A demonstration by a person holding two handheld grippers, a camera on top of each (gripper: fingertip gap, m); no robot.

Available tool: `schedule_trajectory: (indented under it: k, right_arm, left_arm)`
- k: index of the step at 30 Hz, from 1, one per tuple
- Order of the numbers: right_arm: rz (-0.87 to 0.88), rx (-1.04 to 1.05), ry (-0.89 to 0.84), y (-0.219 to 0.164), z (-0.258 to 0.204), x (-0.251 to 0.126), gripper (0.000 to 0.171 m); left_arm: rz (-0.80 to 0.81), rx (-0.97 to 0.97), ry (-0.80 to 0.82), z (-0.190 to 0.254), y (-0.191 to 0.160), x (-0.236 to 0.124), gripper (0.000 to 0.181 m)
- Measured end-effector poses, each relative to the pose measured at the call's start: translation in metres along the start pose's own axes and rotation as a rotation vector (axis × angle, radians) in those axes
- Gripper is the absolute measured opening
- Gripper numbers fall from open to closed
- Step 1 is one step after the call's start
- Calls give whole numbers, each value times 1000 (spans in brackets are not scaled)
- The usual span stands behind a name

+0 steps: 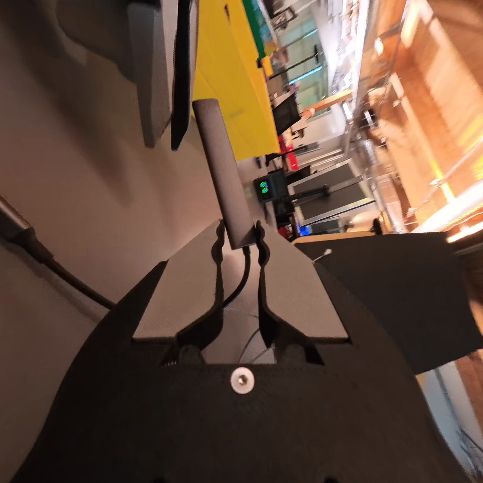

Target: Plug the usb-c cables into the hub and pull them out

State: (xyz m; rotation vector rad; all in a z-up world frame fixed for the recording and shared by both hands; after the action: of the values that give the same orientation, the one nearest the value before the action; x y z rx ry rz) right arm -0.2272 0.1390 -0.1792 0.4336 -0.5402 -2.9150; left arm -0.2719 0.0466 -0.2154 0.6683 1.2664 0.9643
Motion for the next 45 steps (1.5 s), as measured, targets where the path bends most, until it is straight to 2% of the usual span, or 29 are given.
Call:
schedule_trajectory:
  k: [5,11,14,20,23,25,26,27,28,32,33,35,37,39,41,45]
  right_arm:
    - [60,-81,-114,11,8,-16,21]
    - [96,-177,-210,18,8,-28,21]
    - [87,-210,-234,19,7,-27,20]
    - [73,-136,-259,12,18,-27,22]
    - [67,-145,-298,12,23,-31,21]
    - [81,-141,-311,13,25,-34,21]
    - [83,-140,-317,14,26,-35,21]
    - [83,-142,-319,14,26,-35,21]
    - [83,-143,-324,14,26,-35,20]
    - [90,-110,-306,10,27,-32,19]
    - [87,-83,-286,8,26,-30,18]
    - [113,37,-222,3,28,-29,5]
    - [169,215,-154,-5,36,-32,1]
    - [155,384,-171,-26,54,-35,9]
    - [102,581,-208,-57,71,-35,13]
    - [51,948,-273,-113,93,-43,27]
  left_arm:
    - [105,62,-36,9,16,1,45]
    - [249,84,-250,36,39,-14,10]
    - [279,97,-289,43,48,-17,7]
    - [258,377,-100,47,56,-13,8]
    - [258,428,-21,51,62,-13,9]
    - [238,432,13,50,62,-12,30]
    - [223,420,10,51,62,-11,34]
    - [222,407,-1,53,62,-12,26]
    - [239,398,-1,54,65,-14,9]
    - [243,489,41,58,71,-17,7]
    - [236,539,79,57,72,-16,7]
    - [221,657,181,53,73,-11,7]
    - [216,817,374,37,78,-6,7]
    - [227,962,574,18,84,-1,6]
    - [269,1068,701,3,86,8,7]
    - [254,1246,797,-22,73,42,7]
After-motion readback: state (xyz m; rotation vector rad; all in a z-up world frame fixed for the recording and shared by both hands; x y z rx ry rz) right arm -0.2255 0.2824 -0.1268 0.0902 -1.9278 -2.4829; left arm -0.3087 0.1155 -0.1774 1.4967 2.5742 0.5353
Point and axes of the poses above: each gripper's, where its closed fingertips meet, x out along the fingers, y out of its top, z = x × y across the jaws, the point moved 3 cm from there along -x, back along the fingers, and after that the axes turned 5 degrees about y, right-handed, at the moved point
